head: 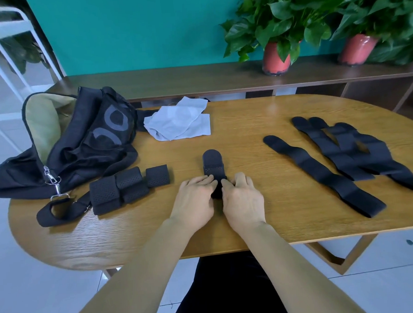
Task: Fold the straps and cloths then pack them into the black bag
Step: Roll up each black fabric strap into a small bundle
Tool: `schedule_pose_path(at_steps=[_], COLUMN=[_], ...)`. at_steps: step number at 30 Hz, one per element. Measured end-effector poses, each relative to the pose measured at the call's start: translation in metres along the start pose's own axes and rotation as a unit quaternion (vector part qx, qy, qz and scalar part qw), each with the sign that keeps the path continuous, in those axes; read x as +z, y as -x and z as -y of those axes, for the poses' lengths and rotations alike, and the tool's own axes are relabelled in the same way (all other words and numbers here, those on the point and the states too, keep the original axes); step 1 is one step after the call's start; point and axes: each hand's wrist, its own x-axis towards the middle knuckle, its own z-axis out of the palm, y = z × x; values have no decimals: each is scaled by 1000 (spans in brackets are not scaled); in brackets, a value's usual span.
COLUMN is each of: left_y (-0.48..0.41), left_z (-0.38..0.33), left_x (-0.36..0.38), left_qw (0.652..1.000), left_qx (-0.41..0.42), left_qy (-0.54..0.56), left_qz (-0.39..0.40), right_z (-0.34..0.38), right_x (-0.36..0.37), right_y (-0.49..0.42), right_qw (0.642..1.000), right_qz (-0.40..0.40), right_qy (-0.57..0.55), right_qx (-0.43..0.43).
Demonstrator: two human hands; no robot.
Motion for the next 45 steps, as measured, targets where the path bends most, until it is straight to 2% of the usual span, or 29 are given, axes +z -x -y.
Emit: schedule_pose_path(at_steps=[4,8,10,13,17,24,28,30,37,45], left_y=[-1,5,9,15,19,11,4,1,-9,-25], left_z=[2,9,10,8,5,-1,-2,-1,4,9], left_x=[-5,-9,-12,-14,-14,-6,-5,-4,-3,3], left_qw=[999,995,994,988,972,971,973,973,979,989], left_qx=[6,11,14,0,-56,-107,-111,-114,-102,-86], left_qy=[47,95,108,152,226,201,180,179,154,107], left_qz=[21,22,21,13,-17,-74,-88,-91,-86,-50], right_z=[-3,-13,-17,-17,-14,-1,3,4,6,6], right_x=[-3,-17,-25,-31,-34,-22,-16,-13,-3,0], right_y=[-1,4,8,11,9,-2,-4,-8,-17,-19], right_qw=[999,986,981,979,978,983,984,983,993,997], right_qz=[12,129,144,126,102,77,27,27,-42,-30], right_qy=[-27,-78,-98,-140,-183,-148,-156,-159,-94,-53], right_qx=[-46,-73,-83,-80,-1,78,85,90,50,41])
